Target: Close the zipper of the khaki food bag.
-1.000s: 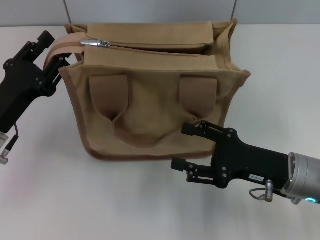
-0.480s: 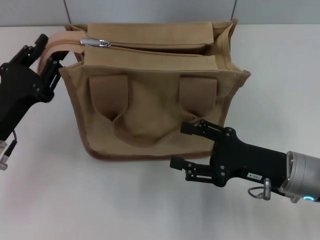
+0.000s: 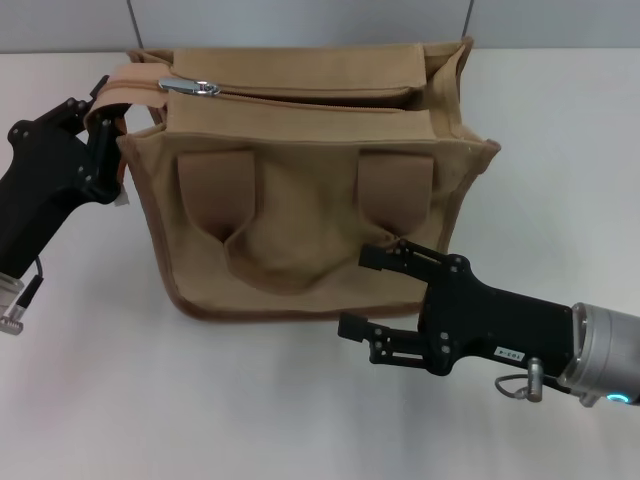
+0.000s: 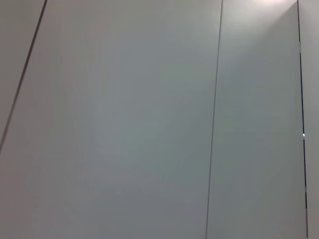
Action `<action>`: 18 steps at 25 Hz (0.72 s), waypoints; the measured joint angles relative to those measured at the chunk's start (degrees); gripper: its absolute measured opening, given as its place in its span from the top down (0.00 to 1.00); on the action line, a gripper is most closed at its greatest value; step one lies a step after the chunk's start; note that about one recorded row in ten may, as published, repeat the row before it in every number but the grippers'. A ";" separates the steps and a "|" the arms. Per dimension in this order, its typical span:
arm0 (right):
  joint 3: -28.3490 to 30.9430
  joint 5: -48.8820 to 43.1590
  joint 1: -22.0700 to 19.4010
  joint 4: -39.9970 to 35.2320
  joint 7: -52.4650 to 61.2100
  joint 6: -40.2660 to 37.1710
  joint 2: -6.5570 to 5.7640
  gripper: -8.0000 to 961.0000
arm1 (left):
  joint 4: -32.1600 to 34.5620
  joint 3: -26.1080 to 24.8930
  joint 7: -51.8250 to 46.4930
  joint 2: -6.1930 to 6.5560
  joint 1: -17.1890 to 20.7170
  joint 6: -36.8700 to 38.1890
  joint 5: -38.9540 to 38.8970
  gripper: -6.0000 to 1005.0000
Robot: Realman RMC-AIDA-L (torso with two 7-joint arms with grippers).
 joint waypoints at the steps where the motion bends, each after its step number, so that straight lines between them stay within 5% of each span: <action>1: 0.01 0.00 -0.07 0.01 0.01 -0.69 -0.01 0.13 | -0.11 0.00 -0.19 0.00 -0.18 0.08 -0.06 0.90; 9: 0.46 -0.18 -2.16 -1.30 -1.24 -12.23 -0.35 0.13 | -1.72 -0.49 -4.71 0.04 -4.22 4.42 -0.10 0.98; 18: 8.25 -0.05 0.35 -1.42 8.01 -12.77 -0.34 0.13 | -2.49 -0.34 -5.81 -0.10 -9.44 4.53 0.23 0.98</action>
